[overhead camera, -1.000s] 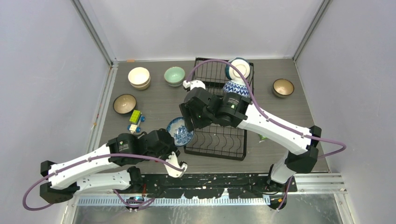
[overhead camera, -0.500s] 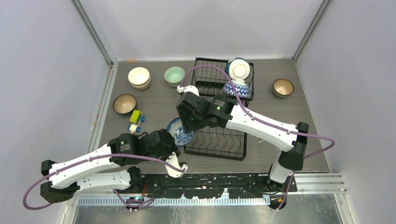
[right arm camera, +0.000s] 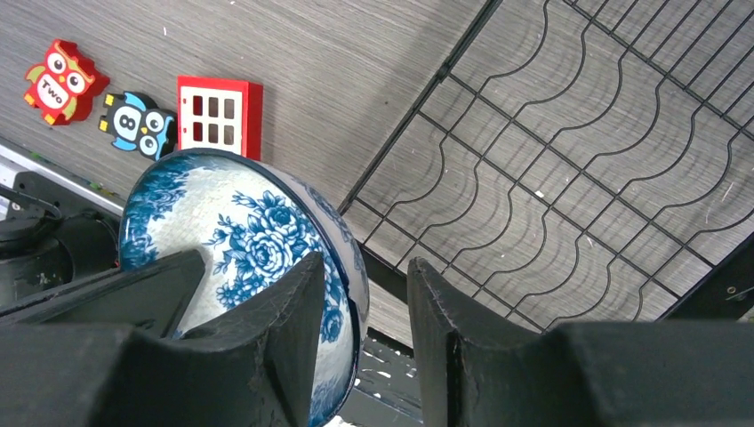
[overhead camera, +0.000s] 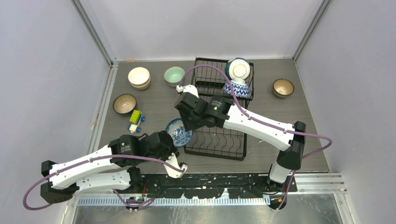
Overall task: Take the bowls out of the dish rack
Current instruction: Place the bowl at the center of the board.
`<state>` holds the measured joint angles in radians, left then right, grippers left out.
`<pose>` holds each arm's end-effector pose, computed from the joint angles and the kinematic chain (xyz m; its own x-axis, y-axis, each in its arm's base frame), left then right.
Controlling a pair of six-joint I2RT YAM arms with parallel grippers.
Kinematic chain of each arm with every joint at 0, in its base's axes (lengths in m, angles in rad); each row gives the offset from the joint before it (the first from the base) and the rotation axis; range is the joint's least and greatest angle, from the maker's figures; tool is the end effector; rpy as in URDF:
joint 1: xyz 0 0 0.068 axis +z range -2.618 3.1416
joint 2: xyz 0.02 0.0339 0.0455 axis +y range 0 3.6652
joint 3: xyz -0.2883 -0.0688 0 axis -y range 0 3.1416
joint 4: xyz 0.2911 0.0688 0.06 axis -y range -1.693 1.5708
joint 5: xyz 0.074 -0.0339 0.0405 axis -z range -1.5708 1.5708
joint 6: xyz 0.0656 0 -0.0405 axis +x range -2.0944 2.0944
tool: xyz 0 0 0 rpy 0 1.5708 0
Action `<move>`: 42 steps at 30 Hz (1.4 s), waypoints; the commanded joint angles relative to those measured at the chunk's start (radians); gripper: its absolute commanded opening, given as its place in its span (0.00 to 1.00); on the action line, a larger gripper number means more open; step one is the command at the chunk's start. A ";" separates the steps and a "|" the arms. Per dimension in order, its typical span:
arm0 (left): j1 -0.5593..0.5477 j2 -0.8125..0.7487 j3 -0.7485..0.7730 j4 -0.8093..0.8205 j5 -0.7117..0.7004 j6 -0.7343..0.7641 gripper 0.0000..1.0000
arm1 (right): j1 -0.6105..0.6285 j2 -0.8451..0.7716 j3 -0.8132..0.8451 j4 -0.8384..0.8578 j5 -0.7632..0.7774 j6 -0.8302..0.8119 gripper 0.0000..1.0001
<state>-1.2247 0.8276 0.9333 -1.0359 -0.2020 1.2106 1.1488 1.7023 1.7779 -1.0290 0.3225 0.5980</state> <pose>0.0771 -0.1749 0.3053 0.7285 0.6824 -0.0601 0.5650 -0.5489 0.6160 0.1920 0.3768 0.3701 -0.7208 -0.3018 -0.6239 -0.4650 0.8782 0.1123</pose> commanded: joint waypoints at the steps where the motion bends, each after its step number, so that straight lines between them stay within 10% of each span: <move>1: -0.005 -0.026 0.008 0.088 -0.034 -0.013 0.00 | -0.003 0.011 -0.003 0.032 0.030 0.011 0.43; 17: -0.005 -0.039 -0.011 0.122 -0.035 -0.053 0.00 | -0.003 0.025 -0.007 0.045 0.010 0.006 0.01; 28: -0.005 -0.041 -0.015 0.156 -0.041 -0.100 0.05 | -0.004 0.003 -0.030 0.061 0.015 0.011 0.01; 37: -0.006 -0.062 0.007 0.176 -0.032 -0.157 0.66 | -0.004 -0.013 -0.032 0.066 0.023 0.008 0.01; 38: -0.004 -0.065 0.009 0.177 -0.030 -0.161 0.95 | -0.004 -0.013 -0.032 0.066 0.024 0.008 0.01; 42: -0.006 -0.087 0.025 0.176 -0.006 -0.179 1.00 | -0.004 -0.022 -0.039 0.065 0.033 0.004 0.01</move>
<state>-1.2285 0.7723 0.9051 -0.9077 -0.2256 1.0695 1.1469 1.7363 1.7348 -1.0172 0.3264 0.5793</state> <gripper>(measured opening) 0.987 0.111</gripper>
